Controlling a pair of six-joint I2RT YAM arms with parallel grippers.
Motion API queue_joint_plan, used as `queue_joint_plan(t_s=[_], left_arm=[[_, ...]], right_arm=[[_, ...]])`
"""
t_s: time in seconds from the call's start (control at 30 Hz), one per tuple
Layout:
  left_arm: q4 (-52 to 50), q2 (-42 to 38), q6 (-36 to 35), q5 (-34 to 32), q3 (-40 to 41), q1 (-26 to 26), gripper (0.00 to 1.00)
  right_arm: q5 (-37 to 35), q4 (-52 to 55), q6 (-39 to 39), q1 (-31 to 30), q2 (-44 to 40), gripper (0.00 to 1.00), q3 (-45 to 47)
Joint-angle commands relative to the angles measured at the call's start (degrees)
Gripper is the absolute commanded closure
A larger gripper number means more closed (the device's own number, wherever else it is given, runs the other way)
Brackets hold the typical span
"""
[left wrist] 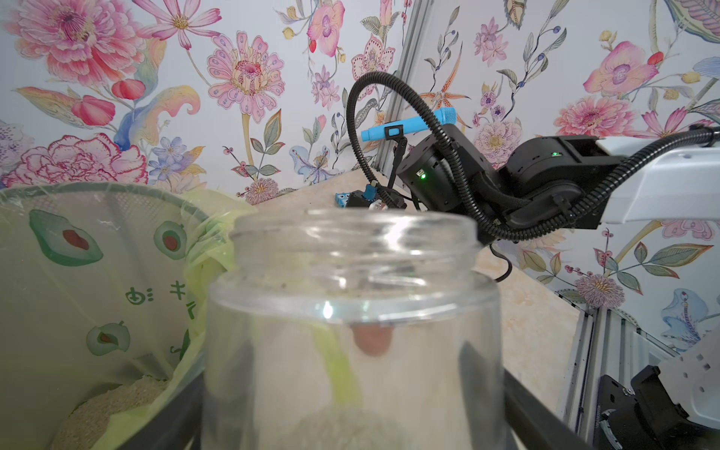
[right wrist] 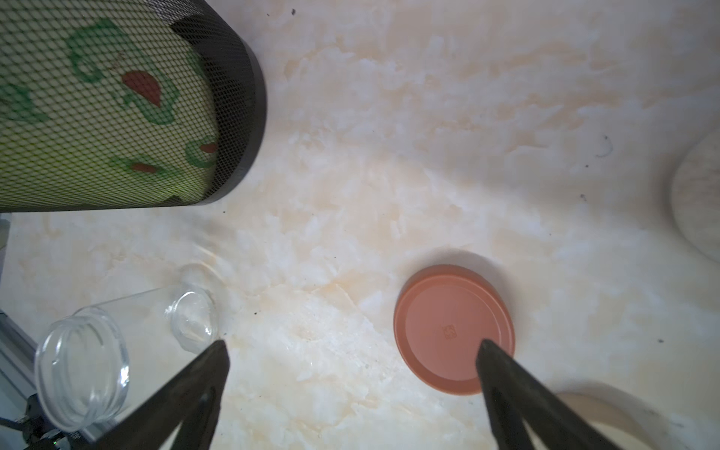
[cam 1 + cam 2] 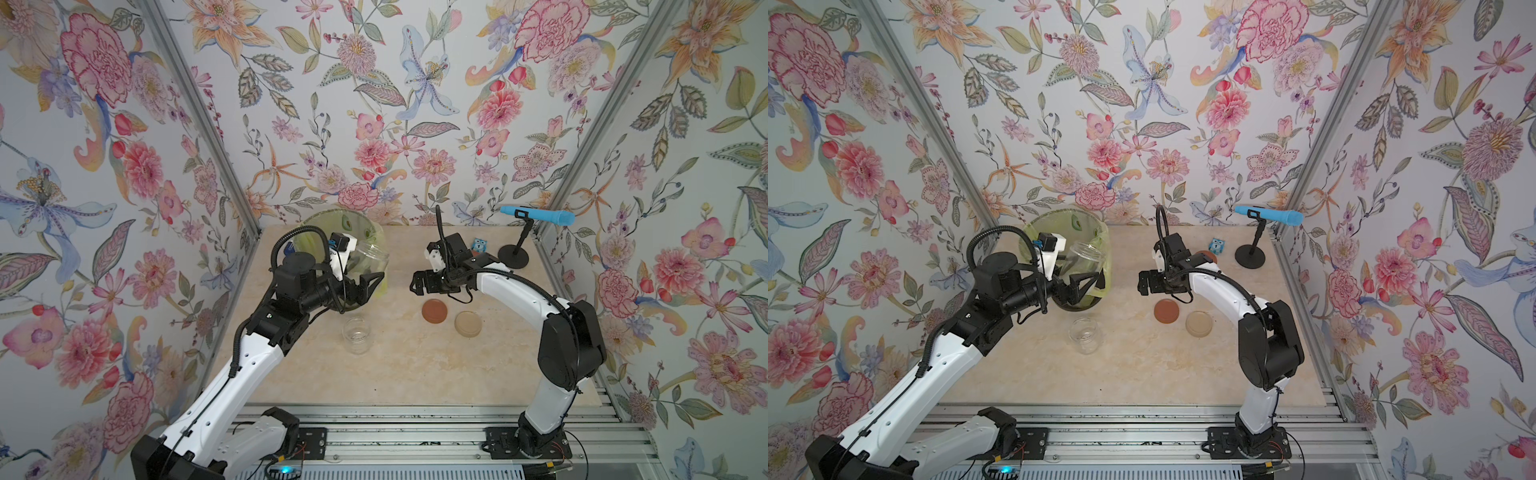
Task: Empty moldy rice from jars
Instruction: Place the lid at the center of the board, then pour the moldy rice from the jar into the trash bin.
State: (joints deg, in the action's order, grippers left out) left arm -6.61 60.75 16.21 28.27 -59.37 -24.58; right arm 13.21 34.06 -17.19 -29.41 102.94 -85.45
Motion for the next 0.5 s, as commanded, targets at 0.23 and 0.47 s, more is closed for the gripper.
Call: queue_joint_plan(t_s=[0.23, 0.47], left_arm=[[2.83, 0.52, -2.11, -4.02, -4.31, 1.71, 1.00], [1.42, 1.27, -3.58, -3.26, -5.61, 3.31, 1.00]], right_arm=[[8.44, 5.15, -3.39, -0.26, -1.94, 0.00, -12.63], [10.01, 9.66, -4.70, -0.30, 0.74, 0.00, -22.13]])
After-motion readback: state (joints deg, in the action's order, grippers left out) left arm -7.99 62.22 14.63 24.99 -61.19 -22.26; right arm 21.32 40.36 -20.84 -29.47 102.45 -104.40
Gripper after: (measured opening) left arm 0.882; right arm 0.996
